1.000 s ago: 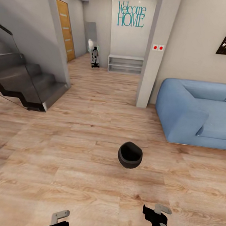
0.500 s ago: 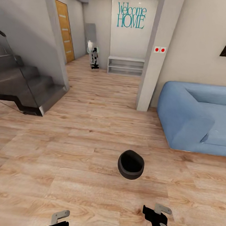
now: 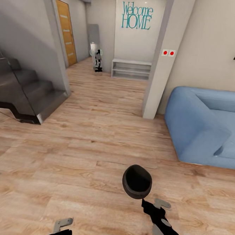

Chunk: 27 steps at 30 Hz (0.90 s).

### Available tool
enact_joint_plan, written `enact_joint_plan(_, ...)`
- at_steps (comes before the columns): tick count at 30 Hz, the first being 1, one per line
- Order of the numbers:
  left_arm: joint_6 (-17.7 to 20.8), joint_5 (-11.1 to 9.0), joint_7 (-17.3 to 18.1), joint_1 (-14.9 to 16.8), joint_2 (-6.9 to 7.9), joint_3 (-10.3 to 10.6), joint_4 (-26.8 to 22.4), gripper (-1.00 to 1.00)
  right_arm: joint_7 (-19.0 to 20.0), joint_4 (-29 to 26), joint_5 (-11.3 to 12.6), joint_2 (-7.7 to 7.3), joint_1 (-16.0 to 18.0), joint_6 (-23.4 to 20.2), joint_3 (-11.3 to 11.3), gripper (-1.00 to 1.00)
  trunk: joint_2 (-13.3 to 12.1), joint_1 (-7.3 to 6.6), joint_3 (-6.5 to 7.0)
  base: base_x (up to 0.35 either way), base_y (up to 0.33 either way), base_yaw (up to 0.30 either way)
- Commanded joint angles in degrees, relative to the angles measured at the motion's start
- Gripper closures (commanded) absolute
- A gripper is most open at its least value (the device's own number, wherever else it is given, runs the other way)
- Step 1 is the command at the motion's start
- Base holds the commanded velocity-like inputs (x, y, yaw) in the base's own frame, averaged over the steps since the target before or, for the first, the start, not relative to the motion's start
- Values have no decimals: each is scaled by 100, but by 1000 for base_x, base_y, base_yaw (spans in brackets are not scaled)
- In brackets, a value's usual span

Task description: Place each of the two pumpkins and all three candles from the living room inside a cabinet in the living room (use any cabinet), then make sure every cabinet is closed, and position the cauldron so it is next to a table in the living room.

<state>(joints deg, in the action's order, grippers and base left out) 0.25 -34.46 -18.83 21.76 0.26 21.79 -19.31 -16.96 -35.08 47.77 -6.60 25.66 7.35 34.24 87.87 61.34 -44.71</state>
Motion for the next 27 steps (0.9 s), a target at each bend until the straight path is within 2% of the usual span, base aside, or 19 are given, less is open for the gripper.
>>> enact_joint_plan(1, 4, -29, -34, 2, 0, 45, -57, -100, -46, -363, 93, -13, 2, -112, 48, -100, 2, 2, -5, 247, 0, 0)
enact_joint_plan(3, 27, -22, -31, 3, -25, 55, -177, -100, -50, -492, 103, -16, 1, -179, 48, -100, 2, 2, -5, 235, 0, 0)
enact_joint_plan(6, 184, 7, -49, 4, -74, 61, -699, -100, -52, -559, 112, -17, 0, -206, 42, -100, 2, 2, -5, 218, 0, 0)
enact_joint_plan(7, 351, 11, -57, 4, -74, 63, -902, -100, -51, -566, 111, -17, 0, -206, 43, -100, 2, 2, -5, 214, 0, 0)
enact_joint_plan(8, 742, 22, -75, 4, -64, 65, -1227, -100, -49, -572, 112, -17, 0, -207, 41, -100, 2, 2, -5, 216, 0, 0)
enact_joint_plan(11, 1558, 13, -96, 4, -5, 10, -2034, -100, -45, -571, 117, -17, 0, -208, 40, -100, 2, 2, -5, 226, 0, 0)
enact_joint_plan(17, 2224, -22, -106, 6, 23, -26, -2688, -100, -52, -562, 118, -17, 0, -205, 39, -100, 2, 2, -5, 233, 0, 0)
enact_joint_plan(22, 3232, -11, -284, 11, 46, -70, -3860, -100, -55, -463, 119, -9, 0, -200, 30, -100, 2, 2, -5, 235, 0, 0)
enact_joint_plan(24, 3438, -23, -458, 8, 73, -211, -4191, -100, -53, -451, 119, -8, 0, -199, 24, -100, 2, 2, -5, 246, 0, -2)
enact_joint_plan(27, 3496, -15, -514, 10, 89, -275, -4309, -100, -53, -448, 126, -8, 0, -208, 17, -100, 2, 2, -5, 254, 0, -88)
